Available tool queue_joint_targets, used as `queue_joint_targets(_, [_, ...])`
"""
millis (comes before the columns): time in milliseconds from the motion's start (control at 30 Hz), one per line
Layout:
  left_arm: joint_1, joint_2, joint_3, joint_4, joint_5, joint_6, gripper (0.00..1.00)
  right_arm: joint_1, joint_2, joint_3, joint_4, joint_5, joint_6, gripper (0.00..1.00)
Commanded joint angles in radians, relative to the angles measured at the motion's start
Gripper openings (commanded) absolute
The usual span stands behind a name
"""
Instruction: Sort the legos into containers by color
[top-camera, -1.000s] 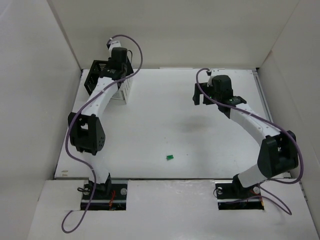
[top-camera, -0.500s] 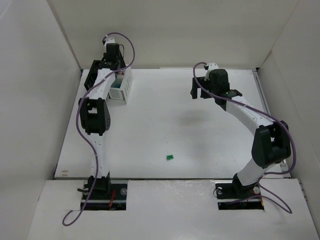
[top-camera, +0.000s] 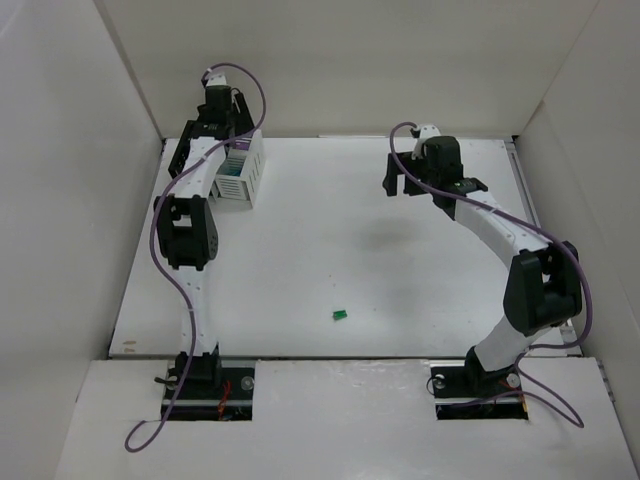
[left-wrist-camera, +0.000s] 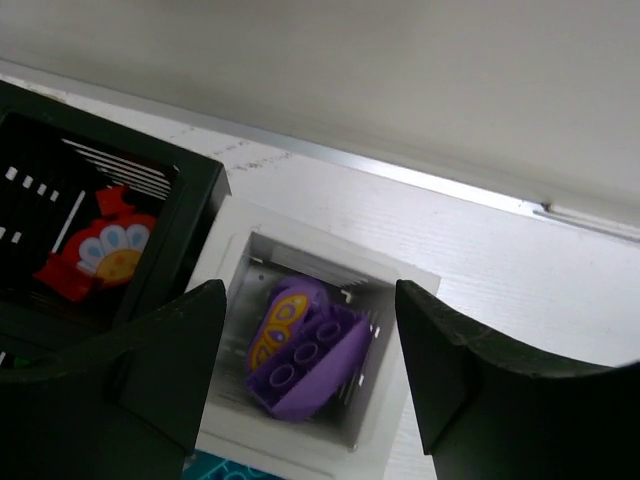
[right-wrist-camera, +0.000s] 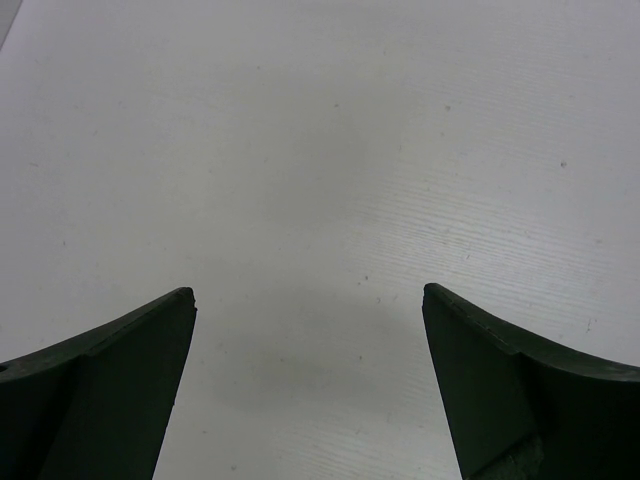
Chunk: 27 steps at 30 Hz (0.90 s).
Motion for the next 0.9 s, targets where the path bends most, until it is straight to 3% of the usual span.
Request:
queue_joint_targets(0, [0.001, -0.151, -0.047, -0.003, 0.075, 0.017, 0.65, -0.003, -0.035, 0.022, 0.037, -0.027, -0.024, 1.0])
queue_joint_targets(67, [-0.011, -0.252, -0.121, -0.012, 0.126, 0.008, 0.67, -0.003, -0.052, -0.015, 0.037, -0.027, -0.024, 1.0])
queue_joint_targets(167, [-0.087, -0.384, -0.349, 0.011, 0.117, 0.008, 0.76, -0.003, -0.096, -0.071, 0.037, -0.027, -0.033, 1.0])
queue_joint_targets(267, [-0.224, -0.562, -0.598, 0.042, 0.025, -0.009, 0.82, -0.012, -0.152, -0.134, 0.037, -0.027, -0.02, 1.0])
queue_joint_targets(400, [-0.397, -0.733, -0.82, 0.051, 0.023, -0.082, 0.86, -0.032, -0.225, -0.217, 0.005, -0.027, -0.01, 1.0])
queue_joint_targets(533, [-0.515, -0.886, -1.032, 0.051, 0.088, -0.17, 0.83, -0.041, -0.3, -0.294, -0.016, -0.037, -0.01, 1.0])
queue_joint_targets(700, [-0.799, -0.928, -1.231, 0.039, 0.002, -0.262, 0.76, -0.041, -0.388, -0.366, -0.039, -0.079, -0.001, 1.0])
queue_joint_targets(867, [-1.06, -0.877, -1.261, 0.034, -0.104, -0.23, 0.75, -0.041, -0.409, -0.4, -0.03, -0.119, -0.01, 1.0])
